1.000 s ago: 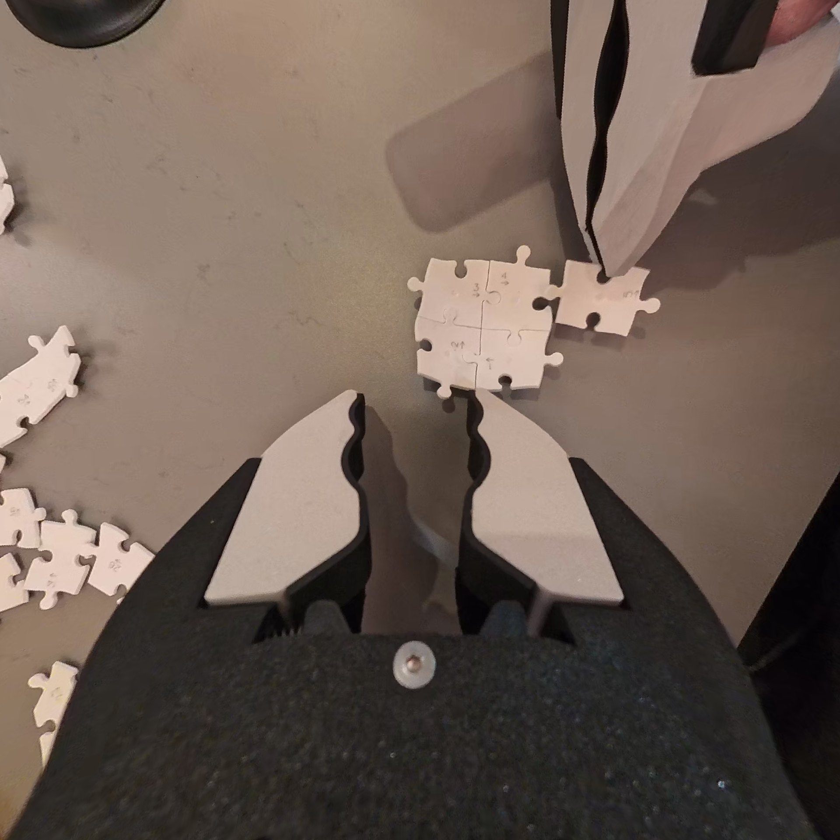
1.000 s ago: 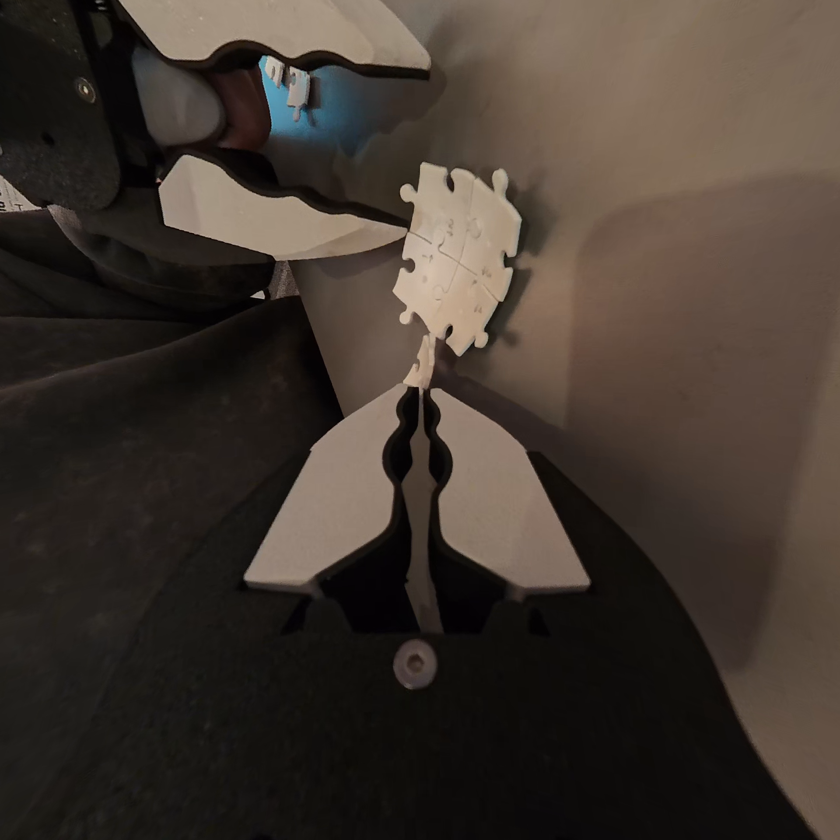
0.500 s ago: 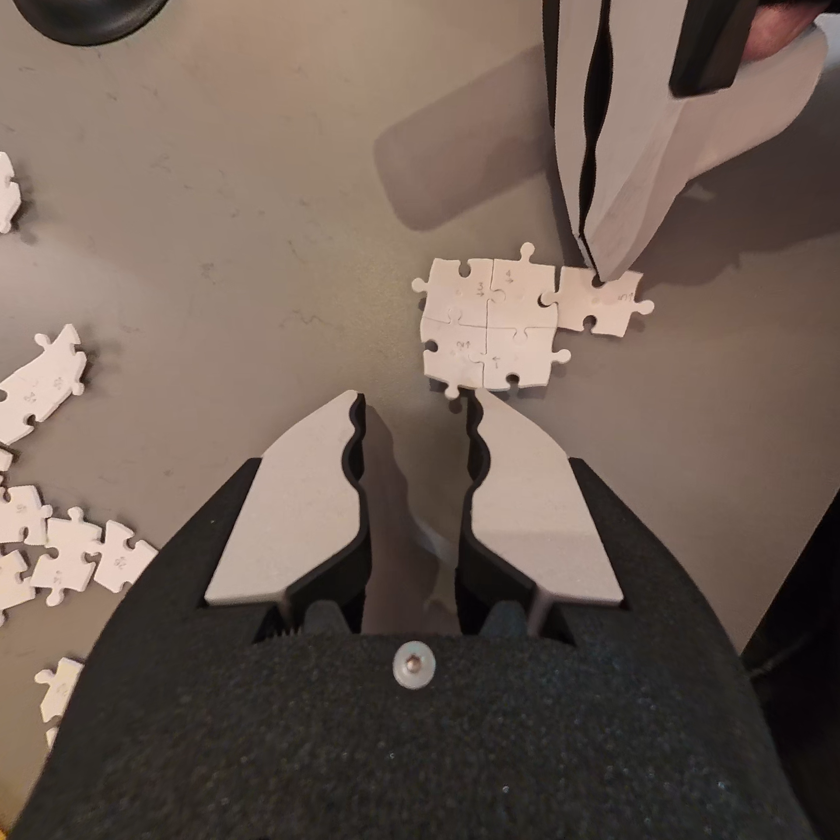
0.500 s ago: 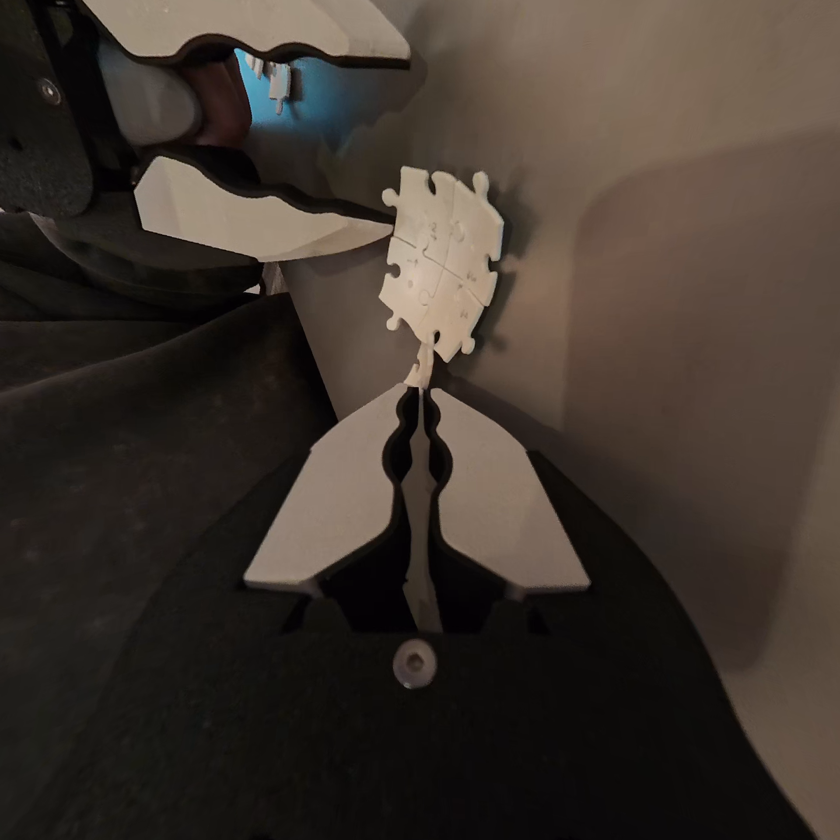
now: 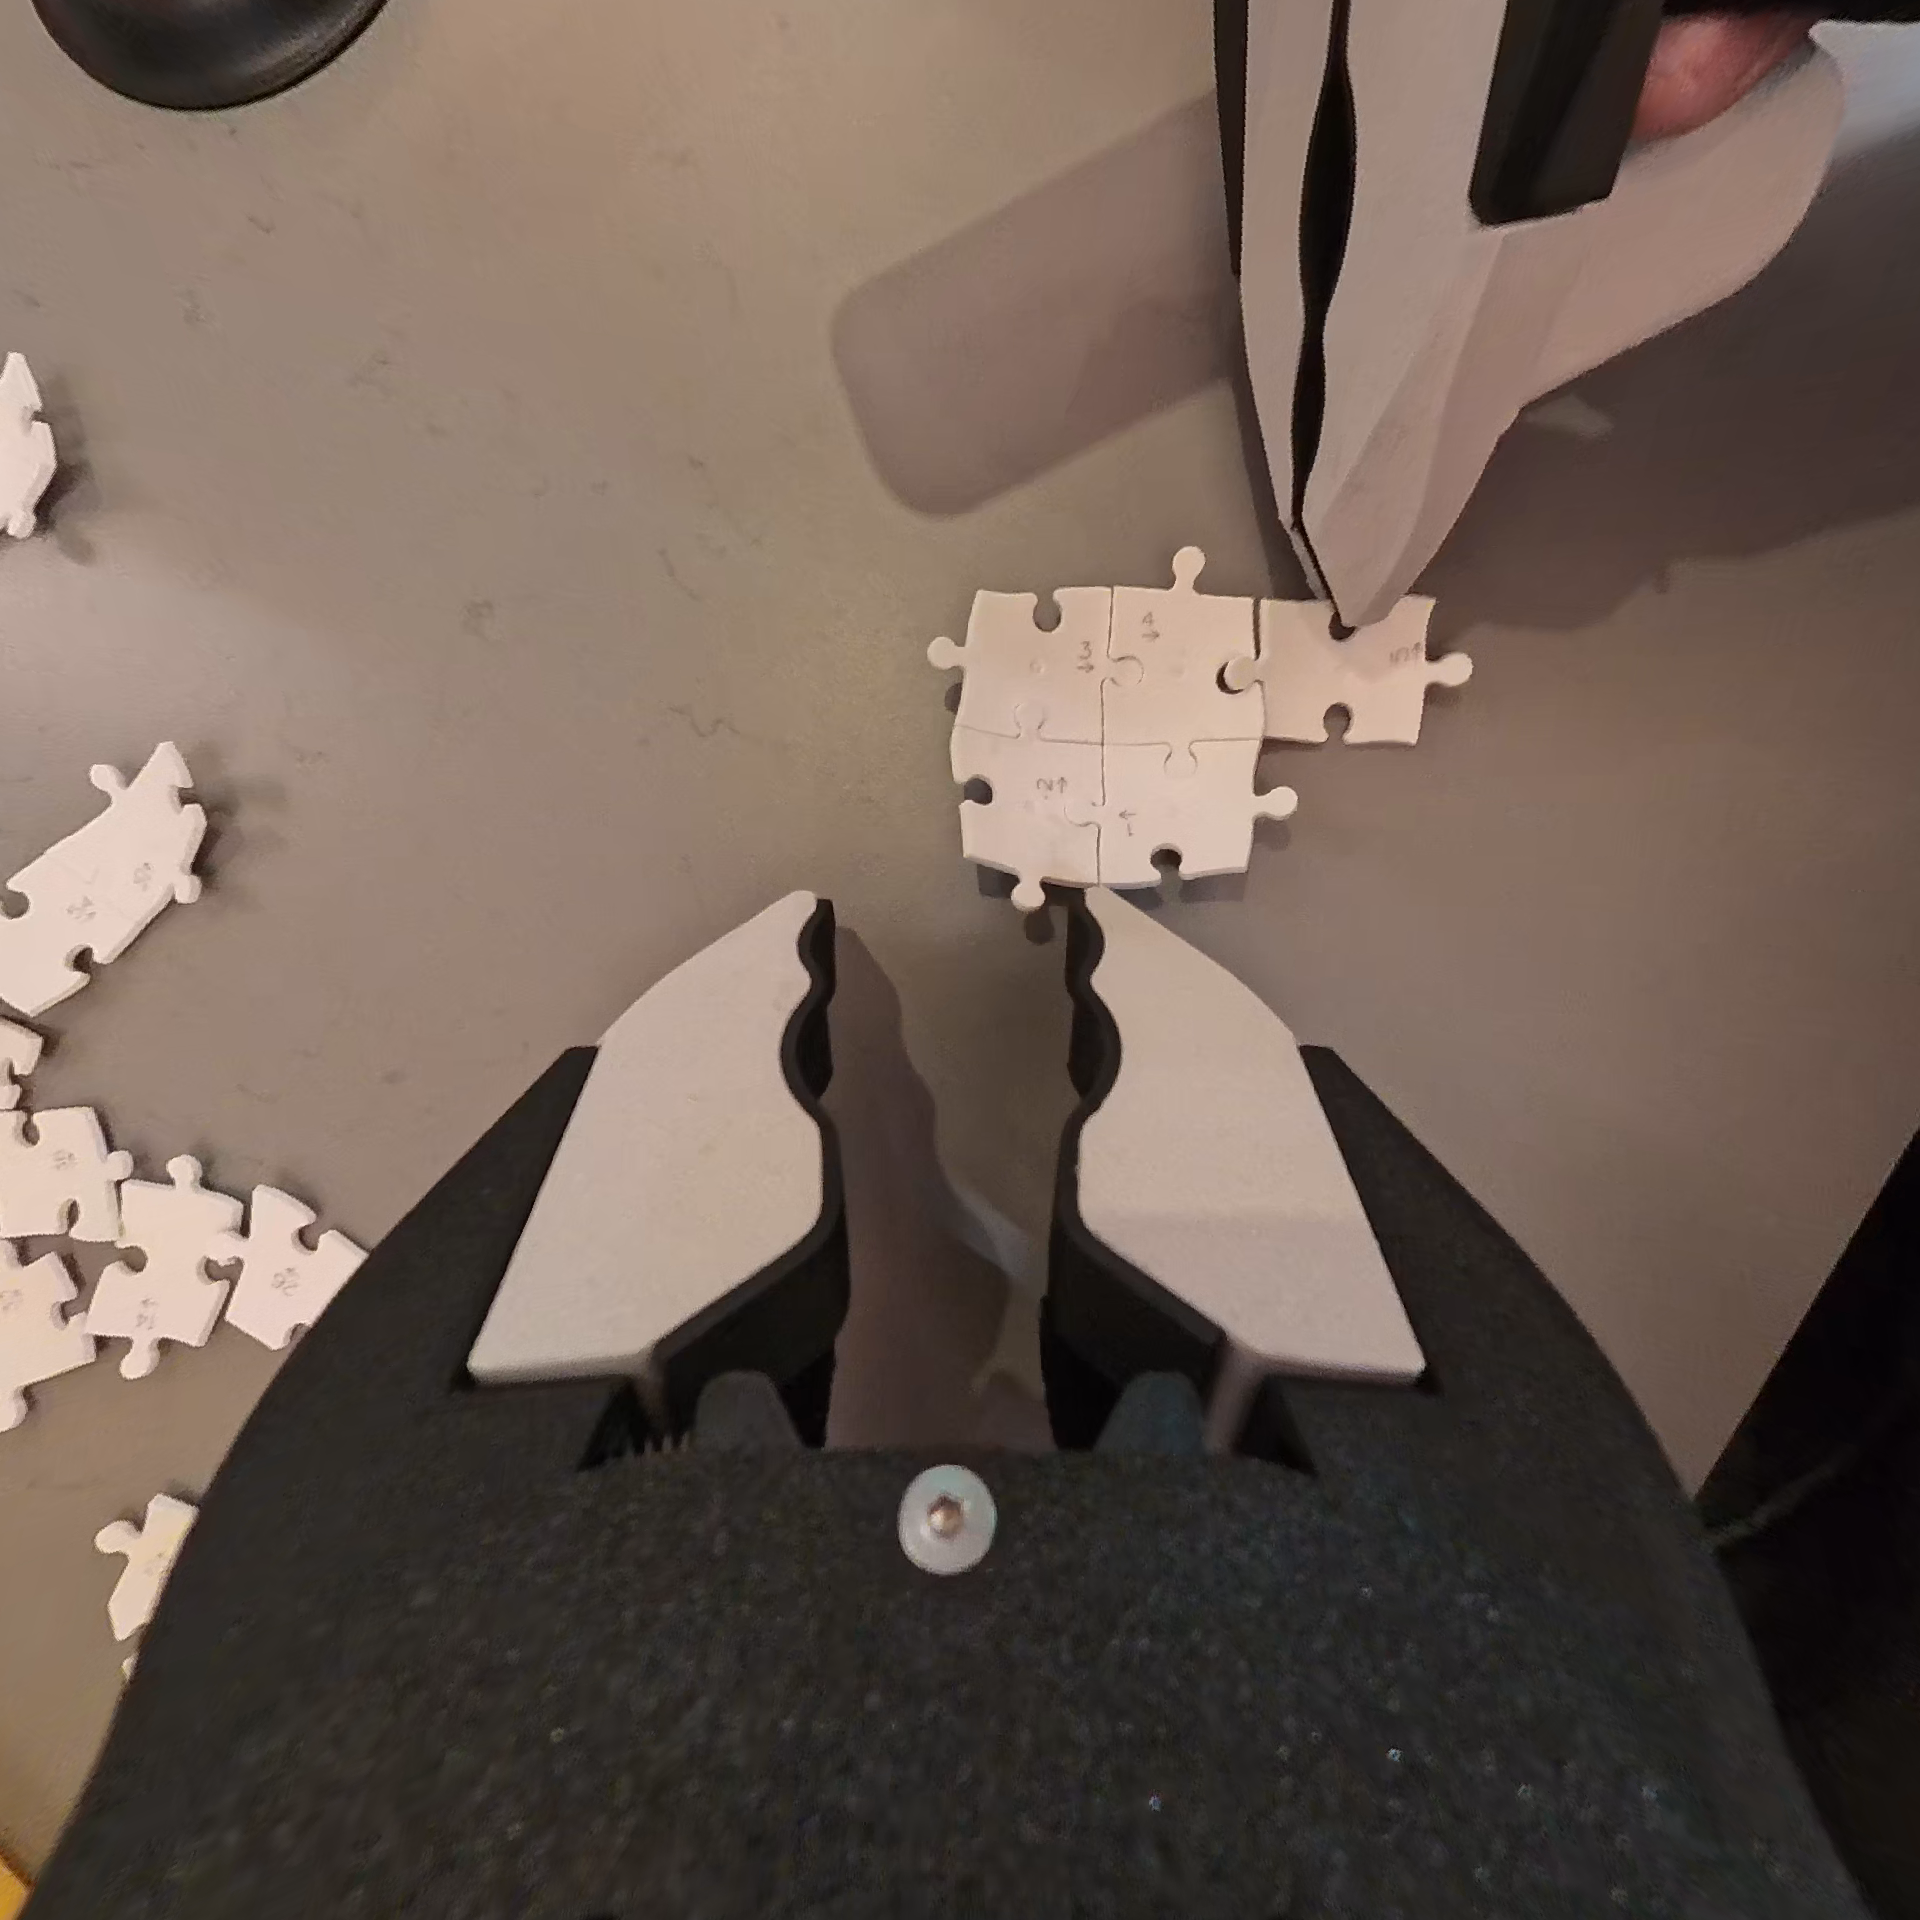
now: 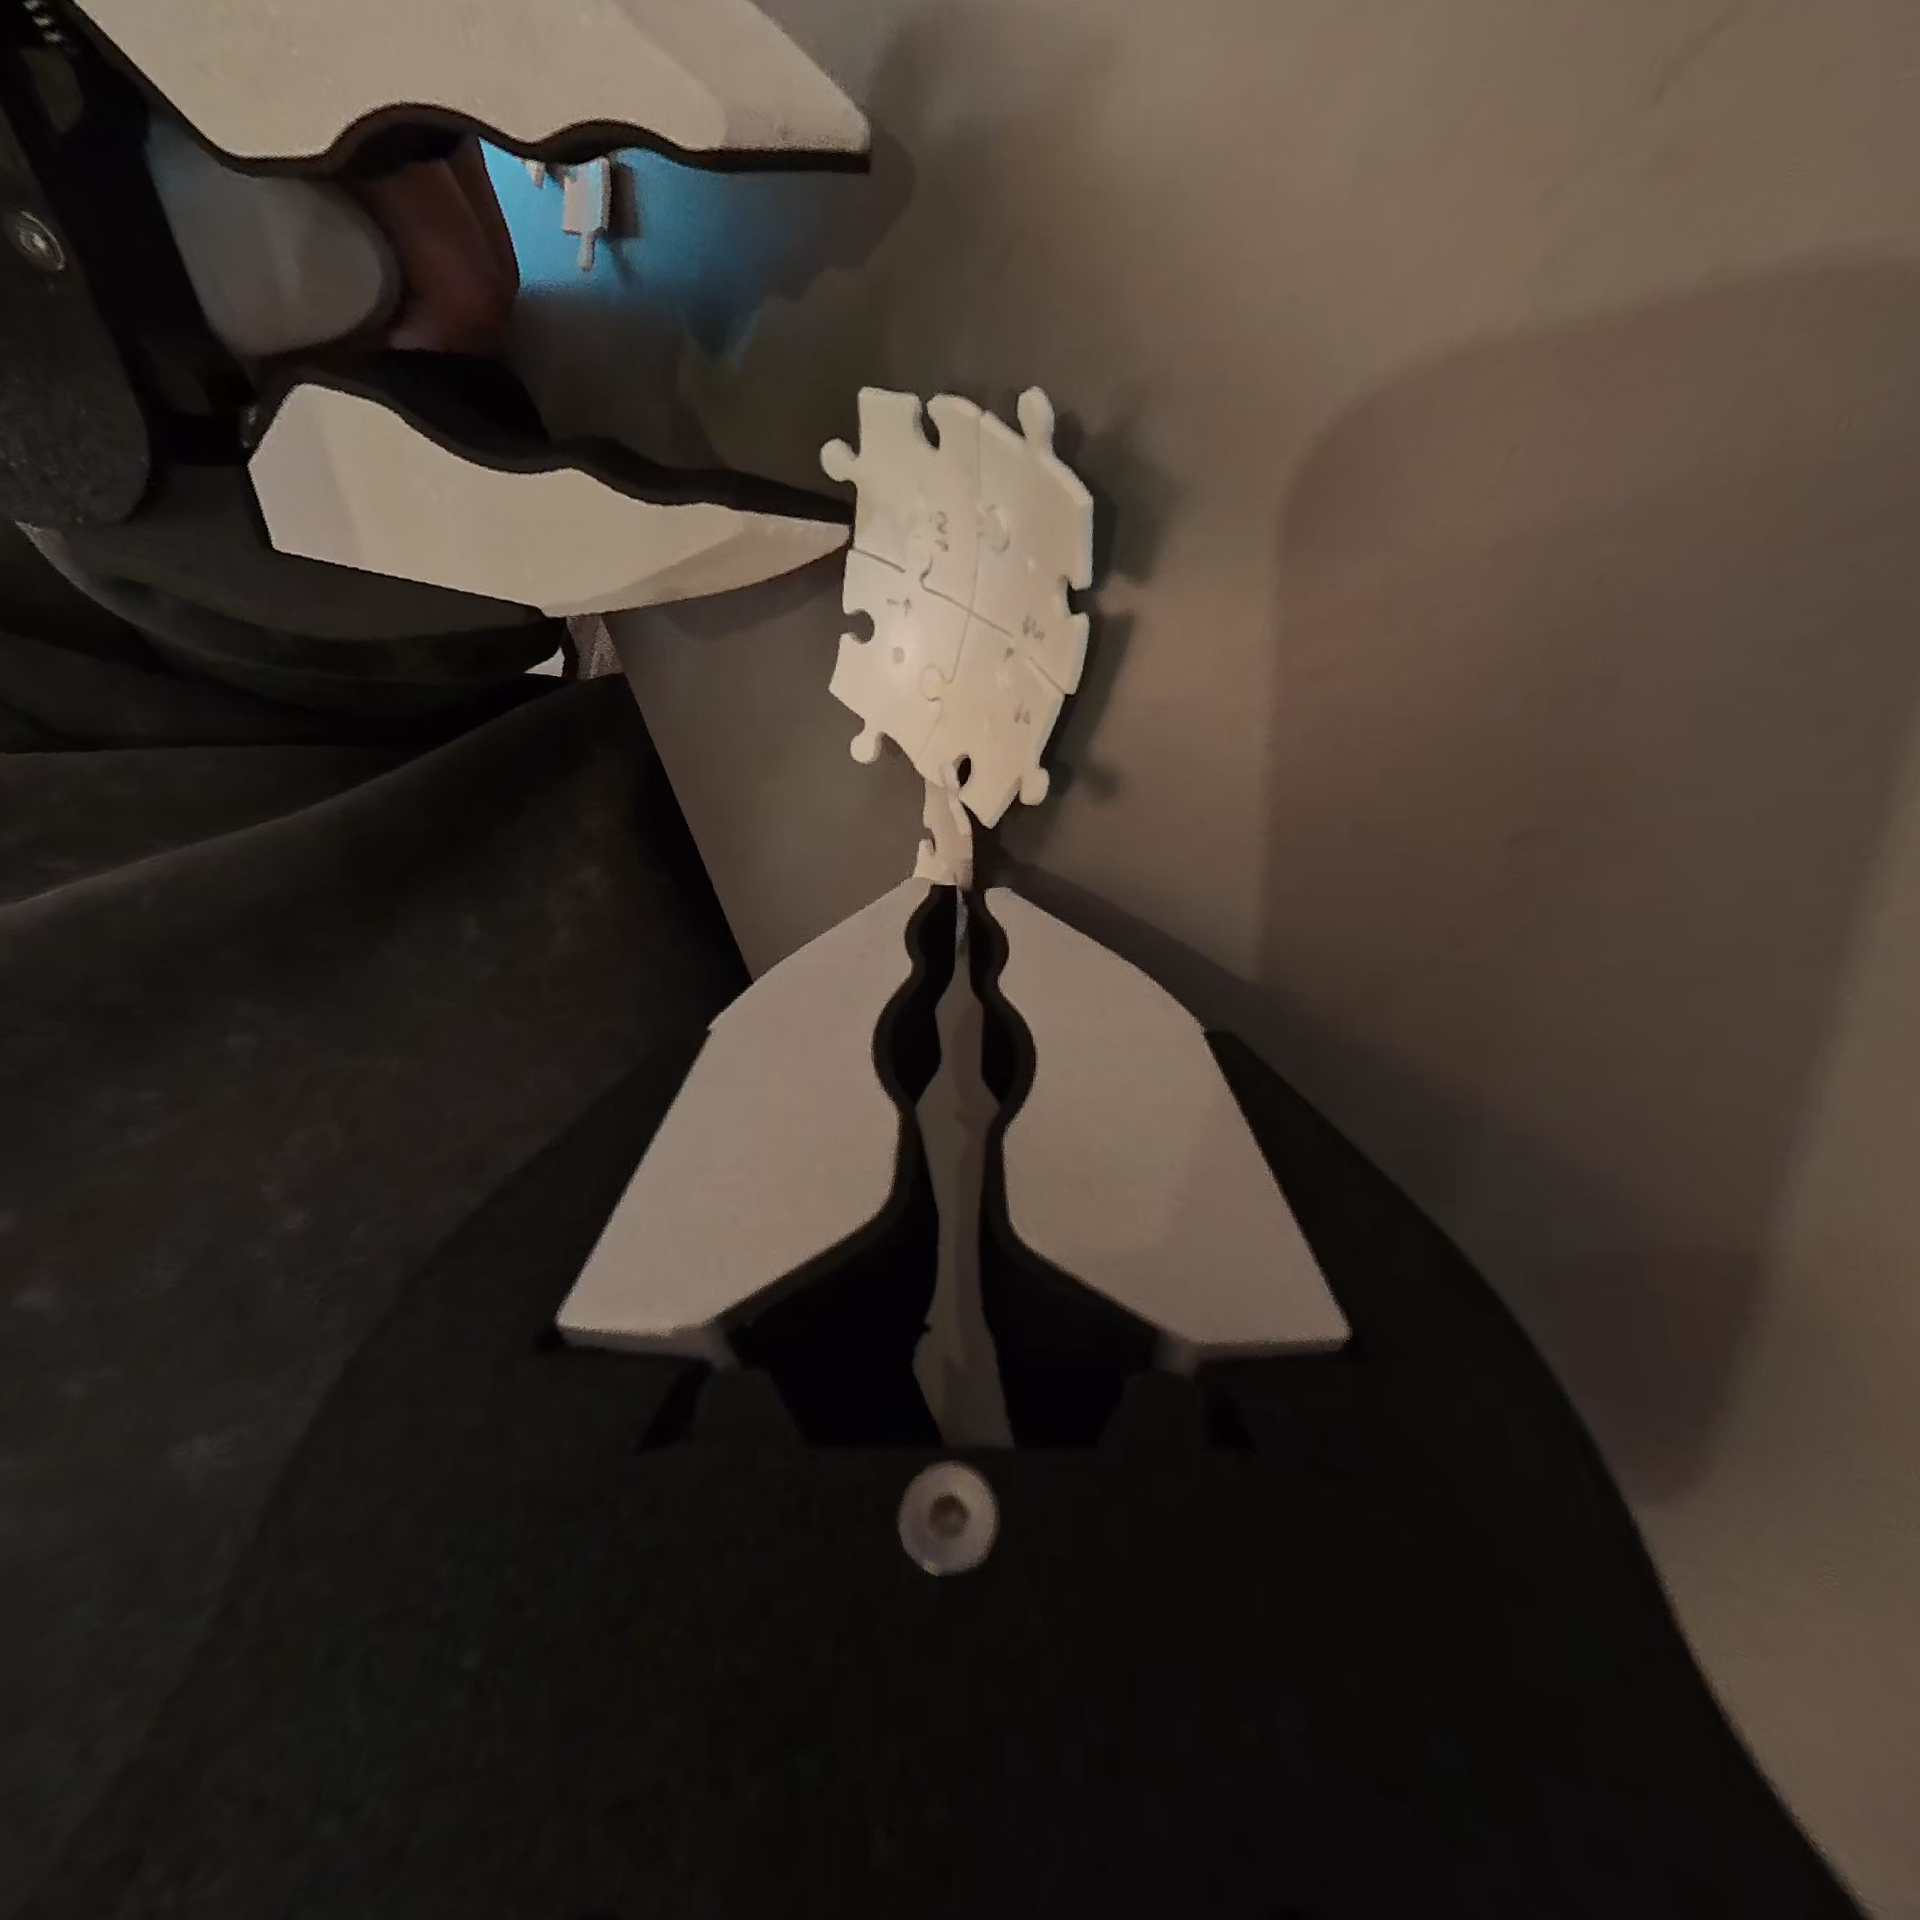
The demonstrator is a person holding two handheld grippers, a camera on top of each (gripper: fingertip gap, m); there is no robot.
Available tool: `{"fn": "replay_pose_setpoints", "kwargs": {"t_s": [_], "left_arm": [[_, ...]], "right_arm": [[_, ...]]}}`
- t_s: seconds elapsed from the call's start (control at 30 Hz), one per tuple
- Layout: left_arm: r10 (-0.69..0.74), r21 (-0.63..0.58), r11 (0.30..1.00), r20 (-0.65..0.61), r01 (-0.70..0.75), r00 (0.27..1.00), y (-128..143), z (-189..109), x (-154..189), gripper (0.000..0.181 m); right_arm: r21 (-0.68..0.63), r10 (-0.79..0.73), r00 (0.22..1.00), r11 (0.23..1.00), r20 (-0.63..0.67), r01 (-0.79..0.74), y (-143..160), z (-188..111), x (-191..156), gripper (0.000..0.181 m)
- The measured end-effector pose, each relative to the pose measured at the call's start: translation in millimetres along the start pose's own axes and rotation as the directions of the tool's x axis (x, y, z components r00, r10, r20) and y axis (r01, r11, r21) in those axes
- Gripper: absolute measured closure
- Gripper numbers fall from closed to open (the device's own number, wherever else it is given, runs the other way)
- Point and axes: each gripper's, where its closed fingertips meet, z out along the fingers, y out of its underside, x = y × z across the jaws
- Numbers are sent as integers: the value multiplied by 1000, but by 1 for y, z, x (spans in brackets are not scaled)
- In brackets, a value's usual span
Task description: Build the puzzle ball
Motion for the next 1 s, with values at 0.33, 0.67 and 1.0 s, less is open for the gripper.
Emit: {"fn": "replay_pose_setpoints", "kwargs": {"t_s": [0.33, 0.67, 1.0], "left_arm": [[0, 5, 1000, 4, 0, 1000, 0, -3, 1, 139], [0, 3, 1000, 23, 0, 1000, 2, -6, 2, 139], [-67, 53, 996, 6, 66, 998, 6, -15, 3, 139]], "right_arm": [[99, -41, 999, 994, 9, 40, -4, -19, -6, 173], [266, -274, 946, 912, -172, 313, -7, -19, -27, 181], [353, -303, 857, 815, -418, 460, -10, -10, -26, 181]]}}
